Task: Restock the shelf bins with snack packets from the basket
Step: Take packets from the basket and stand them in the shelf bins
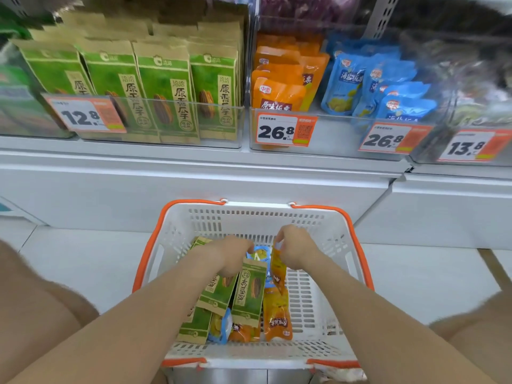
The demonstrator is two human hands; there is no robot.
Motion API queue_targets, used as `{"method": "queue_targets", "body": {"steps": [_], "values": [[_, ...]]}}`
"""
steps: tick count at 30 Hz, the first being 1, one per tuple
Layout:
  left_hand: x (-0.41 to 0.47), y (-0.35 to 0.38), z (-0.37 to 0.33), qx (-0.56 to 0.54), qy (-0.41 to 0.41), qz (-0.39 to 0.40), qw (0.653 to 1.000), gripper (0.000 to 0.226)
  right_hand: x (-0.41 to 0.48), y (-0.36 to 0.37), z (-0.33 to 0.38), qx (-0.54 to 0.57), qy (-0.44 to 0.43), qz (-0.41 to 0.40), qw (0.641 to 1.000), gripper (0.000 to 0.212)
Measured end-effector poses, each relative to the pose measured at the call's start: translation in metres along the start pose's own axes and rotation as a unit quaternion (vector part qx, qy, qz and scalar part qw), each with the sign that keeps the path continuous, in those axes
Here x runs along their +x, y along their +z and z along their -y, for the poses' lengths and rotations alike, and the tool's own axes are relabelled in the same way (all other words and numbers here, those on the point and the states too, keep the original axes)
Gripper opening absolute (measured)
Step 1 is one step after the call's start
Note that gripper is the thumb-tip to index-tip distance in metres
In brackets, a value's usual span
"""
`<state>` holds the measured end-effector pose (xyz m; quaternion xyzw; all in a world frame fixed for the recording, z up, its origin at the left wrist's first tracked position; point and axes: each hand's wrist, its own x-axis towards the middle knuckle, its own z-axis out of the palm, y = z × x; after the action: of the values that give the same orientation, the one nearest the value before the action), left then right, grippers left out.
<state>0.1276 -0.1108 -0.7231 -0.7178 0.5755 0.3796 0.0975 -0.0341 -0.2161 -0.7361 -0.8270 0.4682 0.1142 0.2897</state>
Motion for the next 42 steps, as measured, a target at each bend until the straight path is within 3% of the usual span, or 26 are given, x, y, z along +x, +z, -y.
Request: {"method": "queue_targets", "body": {"steps": [7,12,16,20,24,28,30,32,35,37,39,42], "values": [[-0.021,-0.027,-0.014,-0.186,0.088,-0.138,0.969,0.091,-0.022,-0.075,0.027,0.036,-0.145,-0.026,0.988,0.033],[-0.034,-0.049,-0.019,-0.333,0.156,-0.203,0.907,0.045,-0.05,-0.115,0.053,0.07,-0.205,-0.043,0.975,0.031],[-0.05,-0.068,-0.029,-0.461,0.144,-0.262,0.836,0.046,-0.071,-0.147,0.068,0.109,-0.192,-0.123,0.967,0.037],[-0.071,-0.095,-0.049,-0.581,0.146,-0.323,0.733,0.031,-0.088,-0.182,0.078,0.111,-0.147,-0.174,0.967,0.028],[-0.089,-0.12,-0.073,-0.67,0.163,-0.341,0.639,0.051,-0.102,-0.214,0.079,0.176,-0.122,-0.231,0.949,0.046],[-0.093,-0.138,-0.097,-0.692,0.182,-0.349,0.605,0.045,-0.107,-0.234,0.078,0.341,-0.081,-0.22,0.91,0.067],[-0.092,-0.148,-0.11,-0.704,0.195,-0.355,0.584,0.038,-0.107,-0.24,0.08,0.402,-0.063,-0.202,0.891,0.064],[-0.092,-0.159,-0.123,-0.686,0.203,-0.378,0.587,0.035,-0.106,-0.248,0.08,0.452,-0.055,-0.182,0.871,0.044],[-0.088,-0.175,-0.135,-0.542,0.138,-0.486,0.672,0.036,-0.099,-0.264,0.075,0.444,-0.097,-0.244,0.857,0.025],[-0.078,-0.184,-0.134,-0.384,0.074,-0.602,0.696,0.036,-0.089,-0.277,0.069,0.351,-0.128,-0.352,0.858,0.027],[-0.072,-0.193,-0.129,-0.247,0.057,-0.677,0.69,0.031,-0.08,-0.287,0.064,0.24,-0.137,-0.424,0.863,0.028],[-0.066,-0.211,-0.123,-0.085,0.048,-0.691,0.717,0.035,-0.06,-0.297,0.057,0.1,-0.152,-0.444,0.877,0.032]]}}
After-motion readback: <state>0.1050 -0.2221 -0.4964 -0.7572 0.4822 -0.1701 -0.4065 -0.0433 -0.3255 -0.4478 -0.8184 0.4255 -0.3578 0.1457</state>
